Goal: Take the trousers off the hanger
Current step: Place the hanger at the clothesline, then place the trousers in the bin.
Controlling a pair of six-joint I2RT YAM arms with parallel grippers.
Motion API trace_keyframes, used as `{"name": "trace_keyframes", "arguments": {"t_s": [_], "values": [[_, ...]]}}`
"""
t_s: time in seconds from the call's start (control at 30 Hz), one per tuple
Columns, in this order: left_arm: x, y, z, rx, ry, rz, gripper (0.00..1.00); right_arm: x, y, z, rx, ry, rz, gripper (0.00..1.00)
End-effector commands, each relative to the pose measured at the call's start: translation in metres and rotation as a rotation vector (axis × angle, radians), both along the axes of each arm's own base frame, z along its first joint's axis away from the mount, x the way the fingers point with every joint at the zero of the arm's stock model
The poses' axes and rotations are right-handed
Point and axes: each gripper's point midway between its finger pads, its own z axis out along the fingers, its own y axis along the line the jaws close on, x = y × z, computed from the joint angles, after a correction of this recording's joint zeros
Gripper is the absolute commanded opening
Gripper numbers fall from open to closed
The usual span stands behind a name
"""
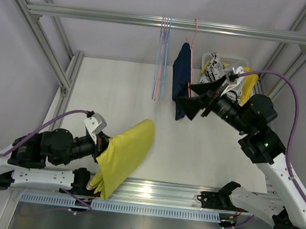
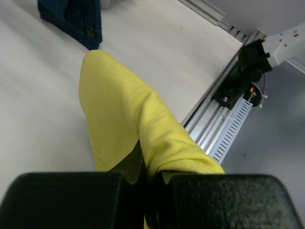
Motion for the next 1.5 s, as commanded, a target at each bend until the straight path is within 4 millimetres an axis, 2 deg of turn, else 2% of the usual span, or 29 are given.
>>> {"name": "trace_keyframes", "arguments": {"t_s": [0.0, 0.17, 0.33, 0.5, 0.7, 1.07, 1.17, 1.33, 1.37, 1.4, 1.47], "values": [[-0.021, -0.017, 0.06, -0.149, -0.067, -0.169, 0.01, -0.046, 0.025, -0.039, -0.167, -0.066, 0.331, 0.99], [-0.055, -0.036, 0.069, -0.136, -0.055, -0.393, 0.01, -0.075, 0.043, -0.055, -0.224, -0.1, 0.57, 0.99], [-0.073, -0.05, 0.063, -0.117, -0.038, -0.51, 0.01, -0.092, 0.057, -0.068, -0.261, -0.11, 0.726, 1.0], [-0.073, -0.052, 0.063, -0.114, -0.046, -0.516, 0.01, -0.11, 0.066, -0.085, -0.285, -0.088, 0.829, 0.99], [-0.072, -0.052, 0.069, -0.117, -0.06, -0.519, 0.01, -0.143, 0.081, -0.107, -0.324, -0.073, 0.939, 1.0], [-0.073, -0.05, 0.076, -0.129, -0.068, -0.524, 0.01, -0.199, 0.123, -0.177, -0.463, -0.02, 1.107, 0.99], [-0.073, -0.051, 0.076, -0.124, -0.065, -0.526, 0.01, -0.204, 0.127, -0.188, -0.48, -0.006, 1.127, 0.99], [-0.073, -0.053, 0.074, -0.116, -0.059, -0.522, 0.01, -0.211, 0.13, -0.198, -0.49, 0.007, 1.157, 0.91], [-0.073, -0.053, 0.074, -0.117, -0.057, -0.523, 0.01, -0.211, 0.13, -0.199, -0.492, 0.008, 1.158, 0.88], [-0.073, -0.054, 0.072, -0.113, -0.054, -0.523, 0.01, -0.211, 0.129, -0.2, -0.493, 0.01, 1.161, 0.79], [-0.073, -0.054, 0.074, -0.119, -0.055, -0.524, 0.01, -0.214, 0.128, -0.201, -0.488, 0.014, 1.171, 0.73]]}}
